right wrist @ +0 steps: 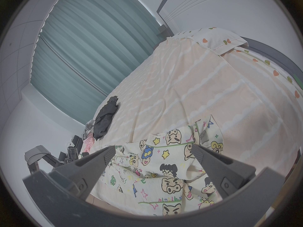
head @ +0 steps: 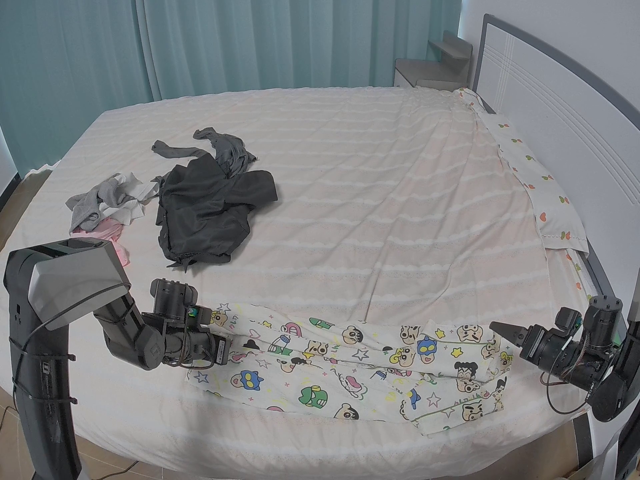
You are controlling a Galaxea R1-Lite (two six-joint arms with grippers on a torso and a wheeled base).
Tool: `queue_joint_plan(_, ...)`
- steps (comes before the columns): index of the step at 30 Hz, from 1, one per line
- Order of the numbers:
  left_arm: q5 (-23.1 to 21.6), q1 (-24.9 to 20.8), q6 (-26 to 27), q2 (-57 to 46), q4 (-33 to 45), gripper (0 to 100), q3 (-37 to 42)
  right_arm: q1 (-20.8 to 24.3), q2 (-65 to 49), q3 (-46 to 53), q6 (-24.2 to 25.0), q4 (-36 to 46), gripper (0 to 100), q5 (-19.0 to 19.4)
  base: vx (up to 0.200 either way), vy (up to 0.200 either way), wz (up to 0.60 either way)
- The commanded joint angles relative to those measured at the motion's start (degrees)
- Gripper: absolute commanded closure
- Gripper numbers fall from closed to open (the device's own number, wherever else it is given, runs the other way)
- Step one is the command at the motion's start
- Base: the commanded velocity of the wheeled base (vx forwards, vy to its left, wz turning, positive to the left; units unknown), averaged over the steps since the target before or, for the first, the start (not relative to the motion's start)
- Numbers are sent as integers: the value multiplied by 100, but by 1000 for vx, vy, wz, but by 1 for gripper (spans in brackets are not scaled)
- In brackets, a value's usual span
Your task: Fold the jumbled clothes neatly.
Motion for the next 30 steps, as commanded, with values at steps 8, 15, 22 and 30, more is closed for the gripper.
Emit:
queue_joint_plan(8, 29, 116, -7, -85, -147, 100, 168, 2, 13, 101, 1, -76, 0, 4, 0, 0, 0)
queue_joint_plan(15, 21, 239, -130, -428, -147, 100, 414, 2, 22, 101, 1, -76, 0, 4, 0, 0, 0)
queue_joint_plan(22, 3, 511, -244, -560, -156, 100, 564, 2, 31, 101, 1, -76, 0, 4, 0, 0, 0)
queue_joint_plan(30, -50, 871, -244, -833, -156, 100, 775, 2, 48, 101, 1, -76, 0, 13, 0, 0, 0)
